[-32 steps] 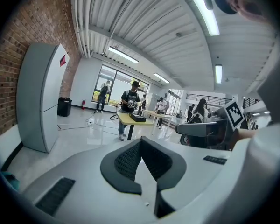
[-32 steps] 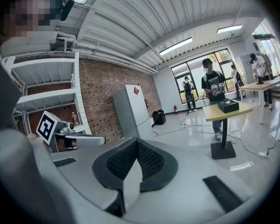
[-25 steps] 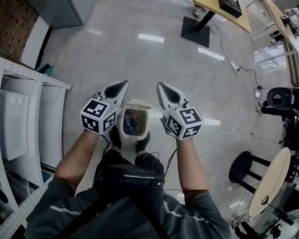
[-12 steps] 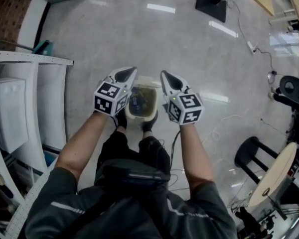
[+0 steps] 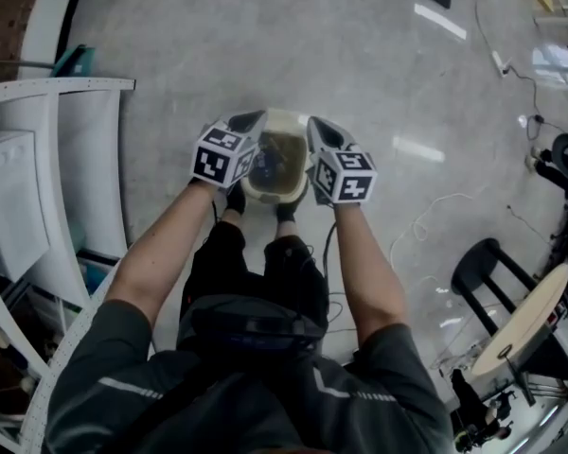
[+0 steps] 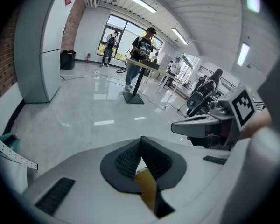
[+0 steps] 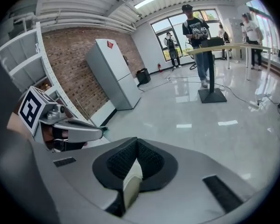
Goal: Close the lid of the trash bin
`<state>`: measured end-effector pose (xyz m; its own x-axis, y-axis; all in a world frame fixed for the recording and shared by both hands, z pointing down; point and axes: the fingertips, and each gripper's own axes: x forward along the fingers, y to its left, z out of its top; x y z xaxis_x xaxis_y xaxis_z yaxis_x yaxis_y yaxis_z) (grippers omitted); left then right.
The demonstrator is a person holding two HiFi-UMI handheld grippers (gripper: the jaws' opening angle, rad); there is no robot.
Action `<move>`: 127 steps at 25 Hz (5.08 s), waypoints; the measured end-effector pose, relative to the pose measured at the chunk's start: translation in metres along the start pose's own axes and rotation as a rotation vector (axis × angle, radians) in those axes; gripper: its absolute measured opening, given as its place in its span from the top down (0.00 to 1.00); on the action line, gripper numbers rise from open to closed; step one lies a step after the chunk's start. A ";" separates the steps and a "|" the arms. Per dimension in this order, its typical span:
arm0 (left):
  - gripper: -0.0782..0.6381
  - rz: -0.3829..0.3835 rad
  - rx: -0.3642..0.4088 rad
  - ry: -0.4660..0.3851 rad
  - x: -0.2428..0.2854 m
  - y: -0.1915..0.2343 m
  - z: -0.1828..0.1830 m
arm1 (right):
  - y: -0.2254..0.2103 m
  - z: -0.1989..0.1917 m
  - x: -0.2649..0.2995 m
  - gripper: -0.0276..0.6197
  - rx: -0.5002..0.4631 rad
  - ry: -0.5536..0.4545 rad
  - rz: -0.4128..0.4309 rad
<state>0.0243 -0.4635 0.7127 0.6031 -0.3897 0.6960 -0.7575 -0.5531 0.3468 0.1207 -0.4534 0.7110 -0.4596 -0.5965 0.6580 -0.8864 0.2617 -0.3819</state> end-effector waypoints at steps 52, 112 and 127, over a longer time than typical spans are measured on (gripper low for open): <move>0.90 -0.091 -0.082 0.393 0.026 -0.055 -0.257 | 0.018 -0.267 0.002 0.94 0.086 0.439 0.002; 0.90 -0.006 -0.090 0.385 0.029 -0.020 -0.239 | 0.012 -0.255 0.012 0.94 0.051 0.448 -0.058; 0.90 0.020 0.008 0.060 -0.071 -0.043 -0.091 | 0.038 -0.073 -0.068 0.94 0.000 0.103 0.010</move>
<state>-0.0088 -0.3449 0.7058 0.5719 -0.3555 0.7393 -0.7667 -0.5521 0.3276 0.1147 -0.3475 0.6989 -0.4719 -0.5127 0.7172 -0.8816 0.2677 -0.3888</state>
